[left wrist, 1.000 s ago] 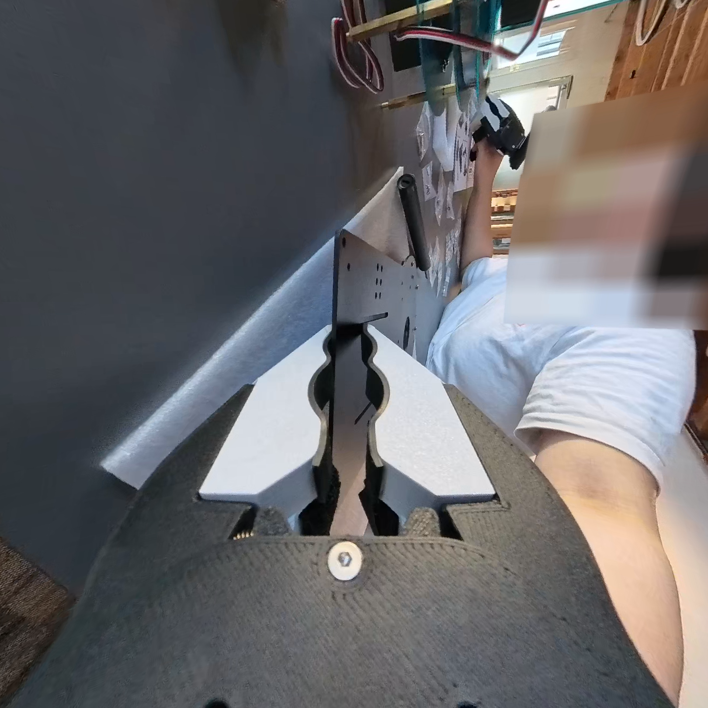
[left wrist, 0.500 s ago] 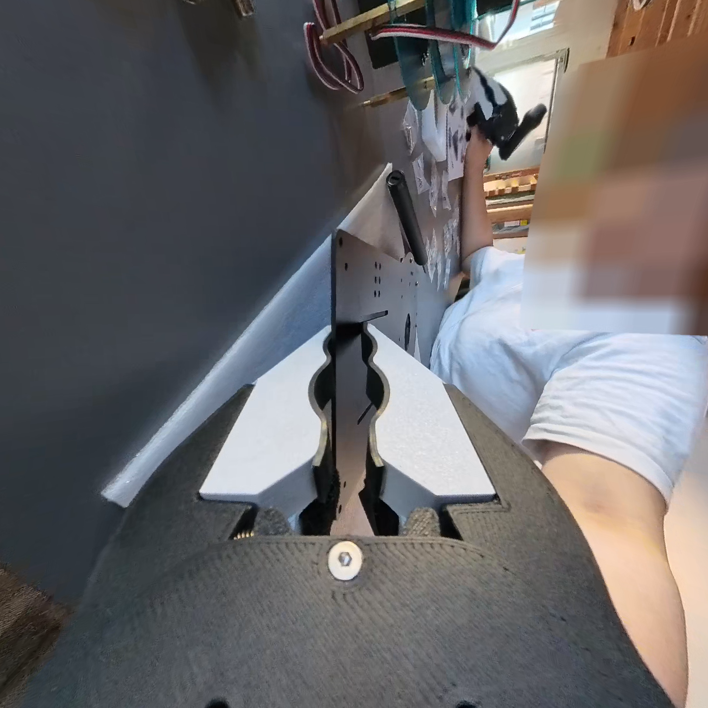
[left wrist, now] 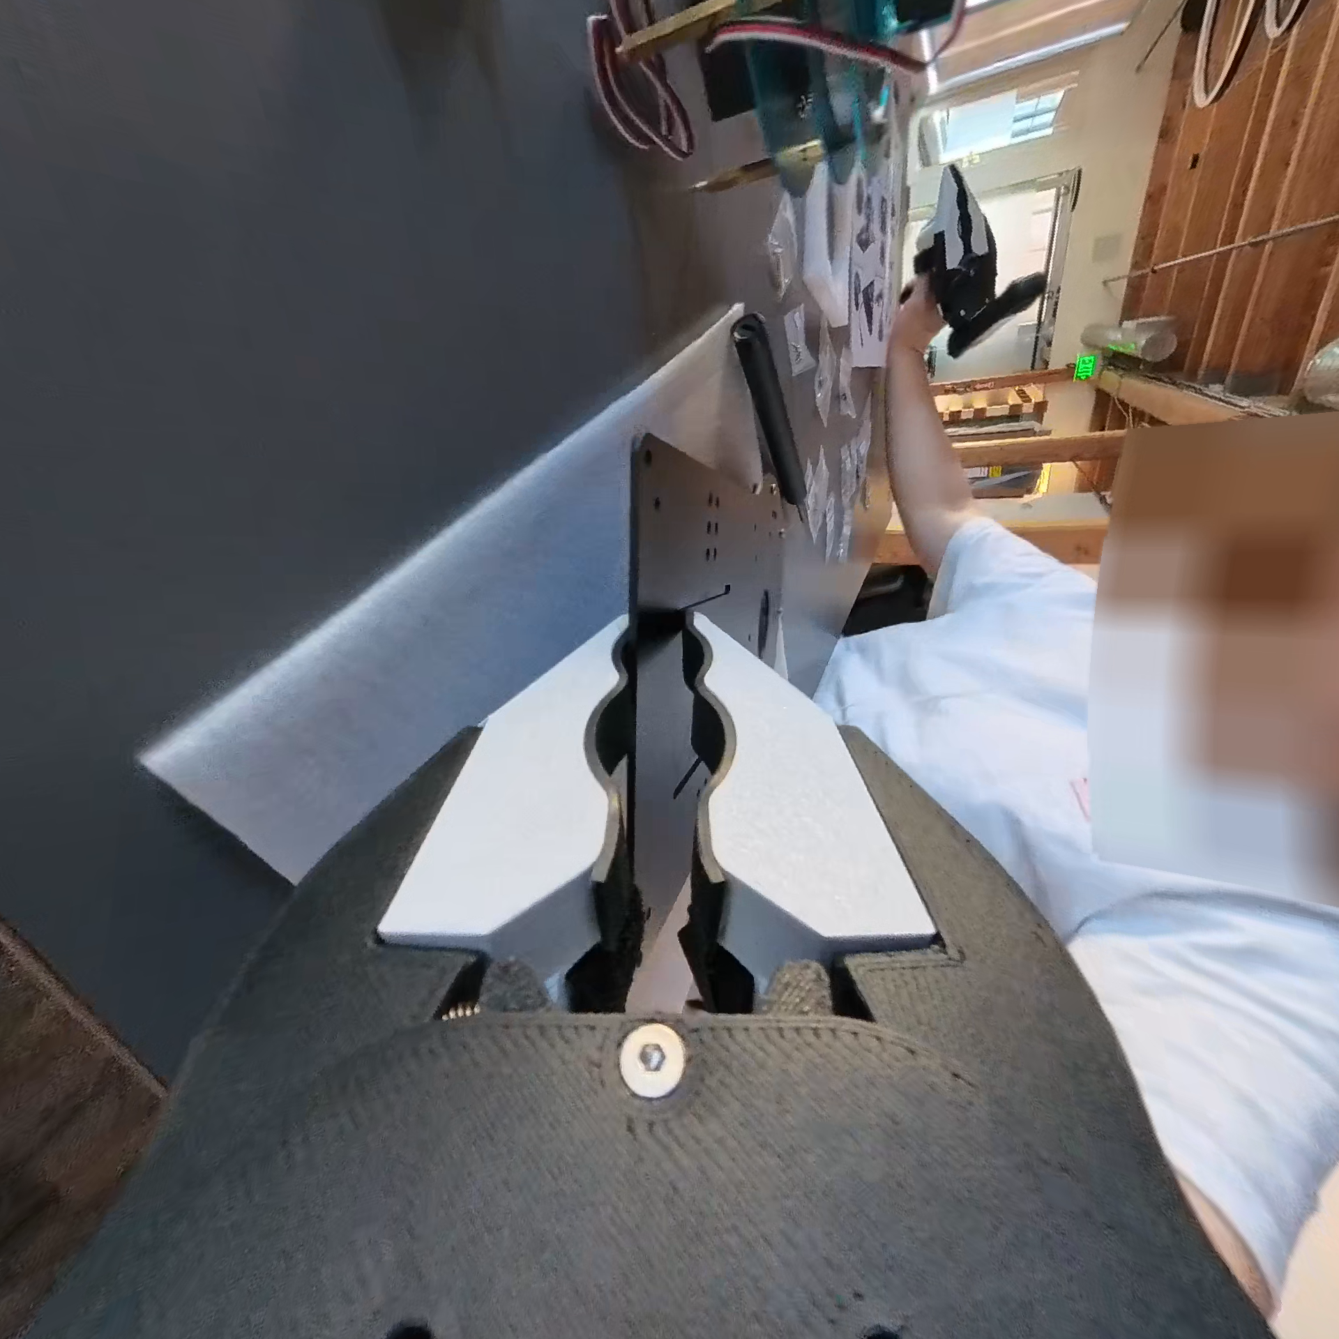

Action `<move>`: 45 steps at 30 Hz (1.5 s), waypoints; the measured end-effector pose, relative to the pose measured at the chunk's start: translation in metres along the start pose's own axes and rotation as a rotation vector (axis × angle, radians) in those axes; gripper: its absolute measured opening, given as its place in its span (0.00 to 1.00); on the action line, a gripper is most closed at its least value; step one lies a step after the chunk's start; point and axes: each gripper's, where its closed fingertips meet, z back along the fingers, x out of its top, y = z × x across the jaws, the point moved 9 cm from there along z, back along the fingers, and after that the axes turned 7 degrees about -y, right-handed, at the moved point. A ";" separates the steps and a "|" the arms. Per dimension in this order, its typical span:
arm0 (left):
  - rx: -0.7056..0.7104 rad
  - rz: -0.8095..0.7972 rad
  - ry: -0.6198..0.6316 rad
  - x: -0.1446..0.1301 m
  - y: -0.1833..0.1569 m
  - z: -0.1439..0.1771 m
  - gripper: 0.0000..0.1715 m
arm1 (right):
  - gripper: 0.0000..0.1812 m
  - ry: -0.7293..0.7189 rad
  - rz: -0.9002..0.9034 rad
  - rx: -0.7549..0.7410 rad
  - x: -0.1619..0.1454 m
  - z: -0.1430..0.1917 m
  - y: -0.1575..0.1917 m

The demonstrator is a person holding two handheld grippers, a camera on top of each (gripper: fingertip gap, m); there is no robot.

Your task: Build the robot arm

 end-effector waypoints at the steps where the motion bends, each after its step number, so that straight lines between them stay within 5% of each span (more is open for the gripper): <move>1: 0.001 -0.006 -0.013 -0.002 -0.005 0.003 0.04 | 0.02 -0.010 -0.012 -0.029 0.018 0.007 -0.001; 5: -0.017 0.013 -0.098 -0.021 -0.025 0.015 0.02 | 0.02 -0.205 -0.162 0.035 0.146 0.048 0.038; 10: -0.107 -0.038 -0.150 -0.038 -0.029 0.024 0.00 | 0.13 -0.300 -0.505 0.646 0.293 0.083 0.195; 16: -0.182 -0.020 -0.103 -0.029 -0.012 0.017 0.00 | 0.15 -0.301 -0.615 1.105 0.411 0.111 0.385; 21: -0.217 0.009 -0.048 -0.022 -0.001 0.015 0.00 | 0.17 -0.240 -0.368 1.123 0.483 0.129 0.503; 24: -0.233 0.019 -0.011 -0.019 0.000 0.016 0.00 | 0.21 -0.110 -0.195 1.140 0.501 0.141 0.555; 29: -0.247 0.002 0.067 -0.014 0.000 0.014 0.00 | 0.16 -0.002 -0.595 1.289 0.488 0.184 0.572; 33: -0.253 -0.046 0.099 -0.011 0.001 0.013 0.00 | 0.26 -0.071 -0.588 0.836 0.443 0.180 0.501; 35: -0.267 -0.095 0.105 -0.010 -0.002 0.014 0.00 | 0.30 -0.128 -0.549 0.752 0.426 0.167 0.463; 40: -0.291 -0.179 0.091 -0.011 -0.007 0.015 0.00 | 0.28 0.111 -0.867 1.066 0.377 0.103 0.402; 45: -0.317 -0.242 0.072 -0.014 -0.009 0.017 0.00 | 0.21 0.251 -1.146 1.146 0.345 0.074 0.389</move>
